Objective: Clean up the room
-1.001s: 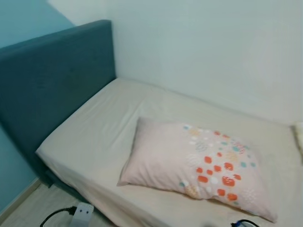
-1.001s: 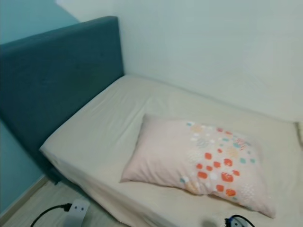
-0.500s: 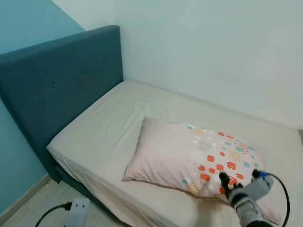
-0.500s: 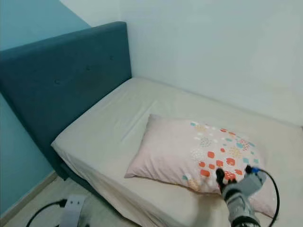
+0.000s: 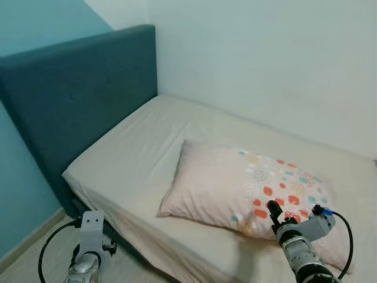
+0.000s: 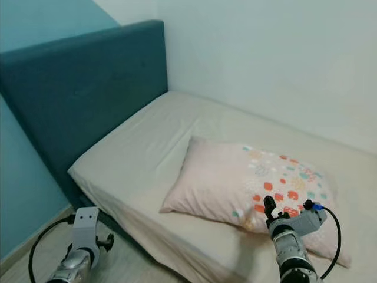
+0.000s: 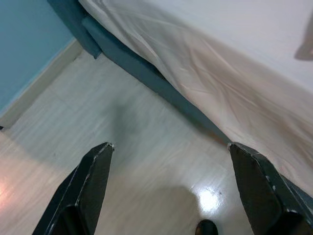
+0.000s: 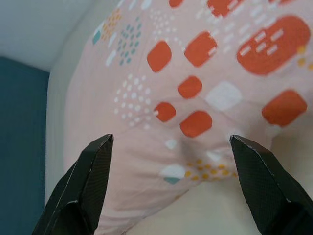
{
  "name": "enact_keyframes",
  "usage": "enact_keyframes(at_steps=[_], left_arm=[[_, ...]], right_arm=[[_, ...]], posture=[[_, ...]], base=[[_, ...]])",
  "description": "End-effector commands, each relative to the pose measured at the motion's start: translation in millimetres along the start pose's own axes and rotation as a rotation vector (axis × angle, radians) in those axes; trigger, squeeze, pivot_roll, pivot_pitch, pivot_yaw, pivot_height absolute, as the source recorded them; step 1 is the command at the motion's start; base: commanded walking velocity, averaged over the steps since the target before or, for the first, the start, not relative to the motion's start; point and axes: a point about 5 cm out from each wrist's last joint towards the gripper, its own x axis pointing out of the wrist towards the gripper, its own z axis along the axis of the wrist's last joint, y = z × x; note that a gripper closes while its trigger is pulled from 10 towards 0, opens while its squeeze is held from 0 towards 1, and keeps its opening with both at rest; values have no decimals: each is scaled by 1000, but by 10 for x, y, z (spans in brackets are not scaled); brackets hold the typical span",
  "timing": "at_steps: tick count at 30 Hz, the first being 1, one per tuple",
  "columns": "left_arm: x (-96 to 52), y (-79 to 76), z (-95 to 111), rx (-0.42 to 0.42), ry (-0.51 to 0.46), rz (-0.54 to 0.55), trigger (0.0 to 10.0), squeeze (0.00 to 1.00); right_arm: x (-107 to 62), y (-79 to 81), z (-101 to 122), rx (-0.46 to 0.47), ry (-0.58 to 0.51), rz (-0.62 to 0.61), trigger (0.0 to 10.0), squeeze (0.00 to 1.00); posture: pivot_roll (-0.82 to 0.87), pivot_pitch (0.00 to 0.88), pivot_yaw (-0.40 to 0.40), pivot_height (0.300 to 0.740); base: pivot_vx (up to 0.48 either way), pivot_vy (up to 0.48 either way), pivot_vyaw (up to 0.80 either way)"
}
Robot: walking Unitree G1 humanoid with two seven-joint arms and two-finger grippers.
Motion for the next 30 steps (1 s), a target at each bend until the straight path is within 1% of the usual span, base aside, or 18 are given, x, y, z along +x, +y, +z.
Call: enact_keyframes(at_steps=[1, 3, 7, 8, 10, 11, 13, 15, 17, 20, 22, 23, 24, 25, 26, 27, 29, 30], left_arm=[[-26, 107, -68, 5, 6, 16, 10000, 0], [-60, 189, -135, 19, 3, 18, 10000, 0], [-85, 264, -172, 40, -3, 19, 10000, 0], [-95, 307, -175, 47, -11, 21, 10000, 0], [-102, 390, -140, 64, -40, 21, 10000, 0], [-102, 390, -140, 64, -40, 21, 10000, 0], [-99, 489, -37, 87, -95, 19, 10000, 0], [-95, 562, 64, 98, -142, 21, 10000, 0], [-97, 591, 98, 100, -160, 22, 10000, 0], [-106, 674, 248, 132, -234, 15, 10000, 0], [-126, 693, 284, 156, -265, -1, 10000, 0], [-126, 693, 284, 156, -265, -1, 10000, 0], [-162, 684, 236, 212, -271, -28, 10000, 0], [-178, 683, 207, 225, -270, -37, 10000, 0], [-178, 683, 207, 225, -270, -37, 10000, 0], [-204, 679, 139, 235, -259, -45, 10000, 0], [-247, 640, 21, 251, -240, -63, 10000, 0], [-261, 618, -5, 259, -241, -75, 10000, 0]], right_arm=[[-11, -40, 33, 53, -18, -10, 10000, 0], [-21, -74, 95, 100, -51, -9, 10000, 0], [-21, -75, 149, 135, -77, 8, 10000, 0], [-20, -71, 176, 150, -88, 17, 10000, 0], [-13, -47, 218, 182, -107, 44, 10000, 0], [-13, -47, 218, 182, -107, 44, 10000, 0], [1, 4, 259, 207, -124, 84, 10000, 0], [17, 59, 297, 224, -135, 121, 10000, 0], [23, 80, 313, 232, -140, 135, 10000, 0], [64, 226, 424, 238, -160, 213, 10000, 0], [83, 309, 511, 240, -177, 256, 10000, 0], [83, 309, 511, 240, -177, 256, 10000, 0], [110, 441, 618, 224, -182, 313, 10000, 0], [122, 497, 653, 217, -181, 332, 10000, 0], [122, 497, 653, 217, -181, 332, 10000, 0], [138, 572, 673, 201, -170, 353, 10000, 0], [161, 640, 600, 148, -118, 359, 10000, 0], [166, 663, 587, 140, -108, 366, 10000, 0]], posture=[[85, 0, -30, 636], [96, 0, -21, 626], [103, 6, -11, 616], [110, 31, -1, 611], [121, 59, 8, 601], [121, 59, 8, 601], [146, 108, 16, 591], [157, 122, 20, 581], [165, 135, 22, 576], [189, 176, 37, 561], [200, 195, 44, 551], [200, 195, 44, 551], [212, 218, 46, 541], [210, 229, 47, 536], [210, 229, 47, 536], [209, 235, 43, 526], [215, 235, 28, 511], [220, 243, 26, 506]], base=[[0, 0, 0], [0, 0, 0], [0, 0, 0], [0, 0, 0], [0, 0, 0], [0, 0, 0], [0, 0, 0], [0, 0, 0], [0, 0, 0], [0, 0, 0], [0, 0, 0], [0, 0, 0], [0, 0, 0], [0, 0, 0], [0, 0, 0], [0, 0, 0], [0, 0, 0], [0, 0, 0]])
